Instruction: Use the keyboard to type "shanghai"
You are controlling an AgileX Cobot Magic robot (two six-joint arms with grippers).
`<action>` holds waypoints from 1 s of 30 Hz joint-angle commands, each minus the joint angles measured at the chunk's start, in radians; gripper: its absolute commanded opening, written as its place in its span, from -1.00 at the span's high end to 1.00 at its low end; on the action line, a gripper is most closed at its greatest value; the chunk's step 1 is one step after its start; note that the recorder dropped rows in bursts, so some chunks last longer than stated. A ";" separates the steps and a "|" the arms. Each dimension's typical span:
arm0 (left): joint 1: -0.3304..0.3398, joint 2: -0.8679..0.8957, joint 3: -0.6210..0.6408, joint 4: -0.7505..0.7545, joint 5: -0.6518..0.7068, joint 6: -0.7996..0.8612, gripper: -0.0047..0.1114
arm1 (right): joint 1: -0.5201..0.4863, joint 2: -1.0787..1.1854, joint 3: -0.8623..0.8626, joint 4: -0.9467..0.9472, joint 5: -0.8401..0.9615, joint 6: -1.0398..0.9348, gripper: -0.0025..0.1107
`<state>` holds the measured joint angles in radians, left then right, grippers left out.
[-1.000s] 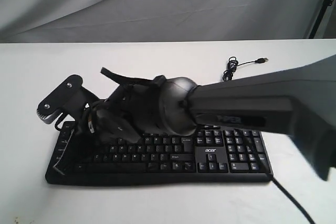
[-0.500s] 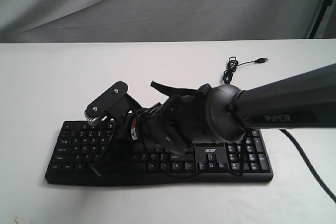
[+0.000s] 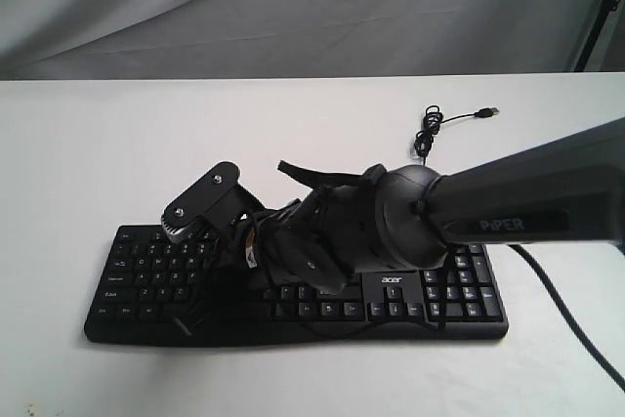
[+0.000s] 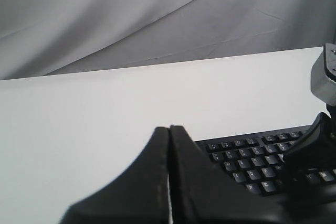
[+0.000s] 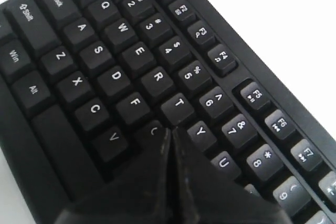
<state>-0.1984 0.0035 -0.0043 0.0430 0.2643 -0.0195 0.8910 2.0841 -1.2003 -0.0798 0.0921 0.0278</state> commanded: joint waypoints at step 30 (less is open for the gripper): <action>-0.004 -0.003 0.004 0.001 -0.005 -0.003 0.92 | -0.014 0.026 0.005 -0.002 -0.009 -0.007 0.96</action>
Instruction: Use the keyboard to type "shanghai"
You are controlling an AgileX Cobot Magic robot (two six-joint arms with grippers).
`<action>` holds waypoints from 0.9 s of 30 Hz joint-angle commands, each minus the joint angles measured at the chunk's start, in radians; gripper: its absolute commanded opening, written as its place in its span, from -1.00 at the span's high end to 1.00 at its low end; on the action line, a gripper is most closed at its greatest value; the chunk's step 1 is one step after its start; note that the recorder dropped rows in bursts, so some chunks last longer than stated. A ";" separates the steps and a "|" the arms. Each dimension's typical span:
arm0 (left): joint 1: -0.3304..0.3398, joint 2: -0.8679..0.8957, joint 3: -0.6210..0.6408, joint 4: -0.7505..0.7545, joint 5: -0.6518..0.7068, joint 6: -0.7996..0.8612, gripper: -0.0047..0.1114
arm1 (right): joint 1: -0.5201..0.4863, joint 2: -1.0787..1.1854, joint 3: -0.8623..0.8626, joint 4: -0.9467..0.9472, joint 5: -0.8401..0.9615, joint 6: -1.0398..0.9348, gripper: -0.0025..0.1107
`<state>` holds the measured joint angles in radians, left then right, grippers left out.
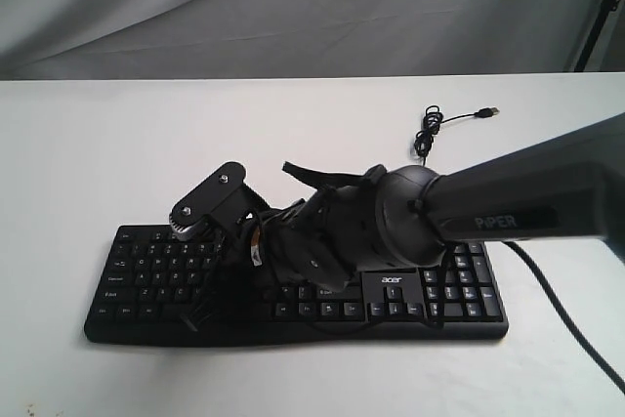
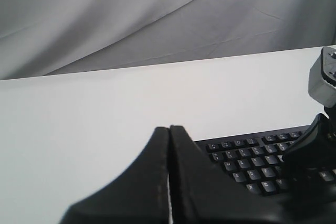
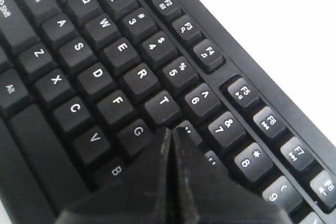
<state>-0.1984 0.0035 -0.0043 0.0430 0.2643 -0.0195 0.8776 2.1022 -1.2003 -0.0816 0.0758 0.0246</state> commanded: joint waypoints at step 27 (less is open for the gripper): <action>-0.004 -0.003 0.004 0.001 -0.005 -0.003 0.92 | 0.000 -0.032 0.005 -0.004 0.058 -0.025 0.96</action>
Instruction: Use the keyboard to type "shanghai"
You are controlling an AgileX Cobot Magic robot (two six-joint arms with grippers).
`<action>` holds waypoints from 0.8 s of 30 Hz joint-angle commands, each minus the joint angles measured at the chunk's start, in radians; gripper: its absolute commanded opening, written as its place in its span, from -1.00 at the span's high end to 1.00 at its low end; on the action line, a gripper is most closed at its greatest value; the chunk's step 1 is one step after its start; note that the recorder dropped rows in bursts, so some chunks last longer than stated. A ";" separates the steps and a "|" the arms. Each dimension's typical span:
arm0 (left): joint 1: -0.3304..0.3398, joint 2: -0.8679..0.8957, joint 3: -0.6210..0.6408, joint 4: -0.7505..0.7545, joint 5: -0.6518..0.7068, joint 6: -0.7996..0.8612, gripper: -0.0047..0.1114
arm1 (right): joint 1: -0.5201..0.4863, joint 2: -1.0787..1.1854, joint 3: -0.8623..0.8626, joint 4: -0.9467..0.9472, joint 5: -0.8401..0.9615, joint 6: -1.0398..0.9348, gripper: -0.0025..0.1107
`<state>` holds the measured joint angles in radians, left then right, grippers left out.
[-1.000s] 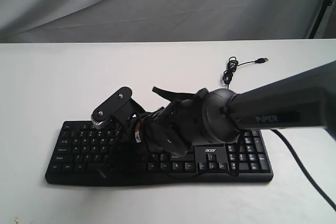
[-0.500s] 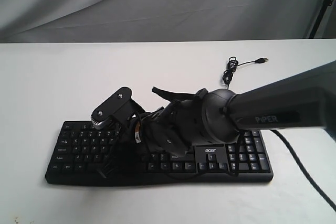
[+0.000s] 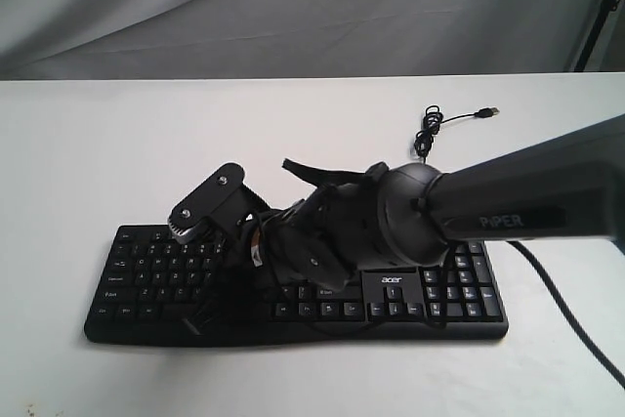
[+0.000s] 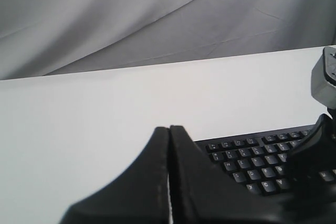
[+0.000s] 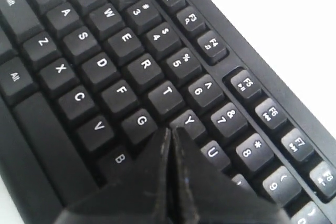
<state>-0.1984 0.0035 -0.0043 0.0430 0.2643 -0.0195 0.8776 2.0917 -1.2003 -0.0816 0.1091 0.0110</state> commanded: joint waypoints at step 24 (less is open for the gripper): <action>-0.004 -0.003 0.004 0.001 -0.005 -0.003 0.92 | 0.110 0.183 -0.395 0.000 0.131 -0.040 0.96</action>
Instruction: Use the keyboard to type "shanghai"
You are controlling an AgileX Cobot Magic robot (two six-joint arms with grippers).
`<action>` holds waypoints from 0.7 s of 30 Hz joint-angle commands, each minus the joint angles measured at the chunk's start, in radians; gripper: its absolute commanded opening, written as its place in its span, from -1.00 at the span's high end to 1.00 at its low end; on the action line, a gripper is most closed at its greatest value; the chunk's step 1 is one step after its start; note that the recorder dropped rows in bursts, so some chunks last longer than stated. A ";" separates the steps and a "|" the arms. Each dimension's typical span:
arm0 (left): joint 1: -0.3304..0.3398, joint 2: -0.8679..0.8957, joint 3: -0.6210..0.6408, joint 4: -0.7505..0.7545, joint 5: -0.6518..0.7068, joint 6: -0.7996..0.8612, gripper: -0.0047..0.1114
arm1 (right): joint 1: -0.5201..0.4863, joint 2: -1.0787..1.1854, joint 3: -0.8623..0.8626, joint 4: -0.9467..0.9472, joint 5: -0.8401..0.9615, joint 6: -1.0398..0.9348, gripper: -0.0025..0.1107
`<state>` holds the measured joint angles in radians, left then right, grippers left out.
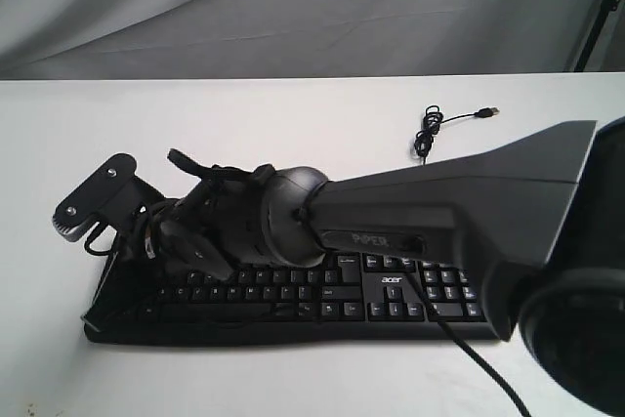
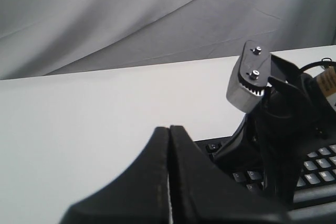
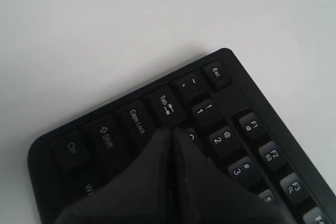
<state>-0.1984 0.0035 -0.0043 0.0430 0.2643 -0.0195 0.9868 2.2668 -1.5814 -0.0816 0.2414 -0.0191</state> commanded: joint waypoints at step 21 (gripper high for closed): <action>-0.004 -0.003 0.004 0.001 -0.005 -0.003 0.92 | 0.001 0.041 -0.014 0.000 -0.012 -0.020 0.96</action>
<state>-0.1984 0.0035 -0.0043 0.0430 0.2643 -0.0195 0.9868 2.3089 -1.5900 -0.0816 0.2313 -0.0271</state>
